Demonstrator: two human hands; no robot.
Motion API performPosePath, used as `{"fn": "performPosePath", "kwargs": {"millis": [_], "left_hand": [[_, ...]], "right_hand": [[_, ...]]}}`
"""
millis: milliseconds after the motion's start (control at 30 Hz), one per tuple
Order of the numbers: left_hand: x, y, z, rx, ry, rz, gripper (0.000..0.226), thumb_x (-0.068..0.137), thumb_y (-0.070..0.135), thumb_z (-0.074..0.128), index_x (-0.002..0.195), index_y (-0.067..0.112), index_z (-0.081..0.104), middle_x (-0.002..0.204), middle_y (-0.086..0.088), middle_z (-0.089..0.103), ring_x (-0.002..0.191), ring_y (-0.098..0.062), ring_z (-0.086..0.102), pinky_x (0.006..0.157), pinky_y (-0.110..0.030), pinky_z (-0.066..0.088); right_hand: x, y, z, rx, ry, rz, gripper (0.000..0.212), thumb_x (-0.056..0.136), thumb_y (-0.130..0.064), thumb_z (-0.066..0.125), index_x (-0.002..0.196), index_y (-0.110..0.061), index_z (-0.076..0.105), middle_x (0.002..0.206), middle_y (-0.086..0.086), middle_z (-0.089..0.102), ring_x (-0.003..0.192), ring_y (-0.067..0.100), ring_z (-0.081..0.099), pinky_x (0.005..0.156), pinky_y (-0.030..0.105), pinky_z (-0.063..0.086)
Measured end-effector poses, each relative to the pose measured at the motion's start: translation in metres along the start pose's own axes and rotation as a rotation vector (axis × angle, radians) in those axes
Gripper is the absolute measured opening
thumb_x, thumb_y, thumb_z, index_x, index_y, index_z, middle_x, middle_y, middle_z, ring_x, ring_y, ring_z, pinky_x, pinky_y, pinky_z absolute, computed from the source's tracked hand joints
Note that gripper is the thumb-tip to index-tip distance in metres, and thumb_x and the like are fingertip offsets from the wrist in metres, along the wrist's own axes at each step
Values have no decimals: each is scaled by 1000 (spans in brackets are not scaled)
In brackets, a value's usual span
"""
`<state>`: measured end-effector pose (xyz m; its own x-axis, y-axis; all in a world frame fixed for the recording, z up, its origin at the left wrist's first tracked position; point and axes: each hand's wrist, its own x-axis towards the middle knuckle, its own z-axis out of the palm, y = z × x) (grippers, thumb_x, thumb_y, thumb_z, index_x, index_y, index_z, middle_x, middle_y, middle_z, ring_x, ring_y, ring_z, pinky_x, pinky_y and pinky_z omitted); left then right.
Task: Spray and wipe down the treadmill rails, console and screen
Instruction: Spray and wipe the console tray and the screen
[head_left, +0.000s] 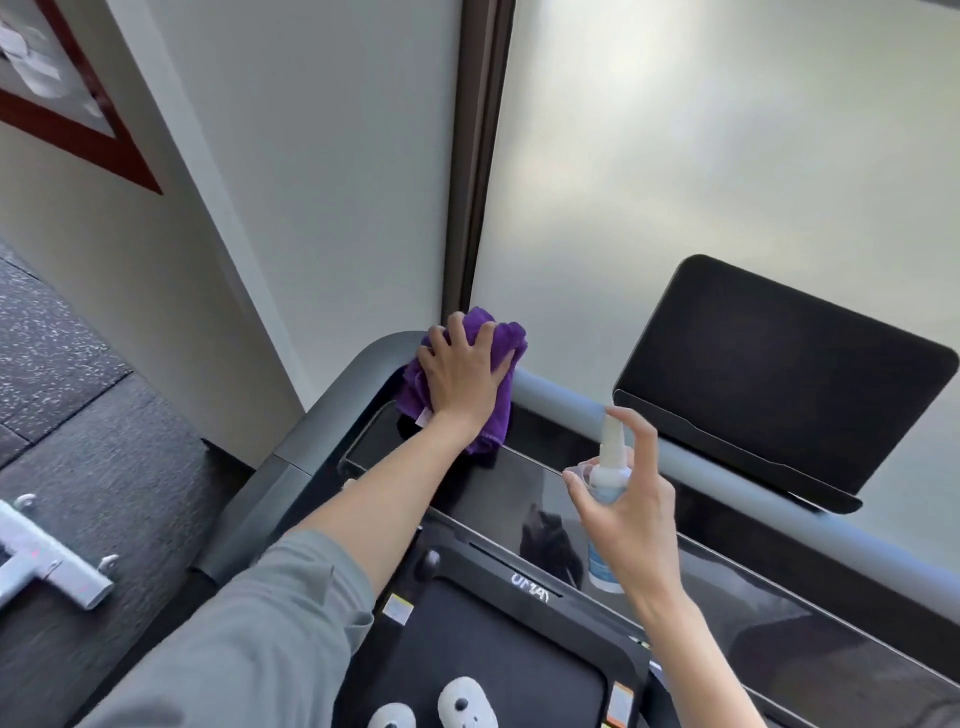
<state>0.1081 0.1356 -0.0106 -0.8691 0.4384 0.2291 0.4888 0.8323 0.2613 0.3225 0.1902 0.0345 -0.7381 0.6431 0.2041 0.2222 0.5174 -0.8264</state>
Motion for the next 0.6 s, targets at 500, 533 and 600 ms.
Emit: {"fn": "performPosePath", "kwargs": {"millis": [500,533,600], "left_hand": [[-73,-95,-54,-294,-30,-62,45,89,52,58,125,24,60,122,-6,52,106,-31,50,89,-40,45],[-71,-105,-67,-321,35,-106,46,89,51,59,125,23,61,119,-8,53,105,-31,51,88,-40,45],[-67,-123,-88,-354,109,-184,48,88,50,59,126,21,61,118,-10,54,107,-32,52,87,-40,46]], "right_hand": [[32,-30,47,-33,-124,-19,66,84,-13,75,127,-41,35,71,-18,70,69,18,67,73,42,58],[36,-34,60,-56,-159,-33,66,83,-14,74,128,-41,33,71,-17,70,71,17,67,73,40,57],[44,-45,88,-111,-252,-54,68,84,-15,72,132,-39,31,77,-10,71,78,22,68,75,40,56]]}}
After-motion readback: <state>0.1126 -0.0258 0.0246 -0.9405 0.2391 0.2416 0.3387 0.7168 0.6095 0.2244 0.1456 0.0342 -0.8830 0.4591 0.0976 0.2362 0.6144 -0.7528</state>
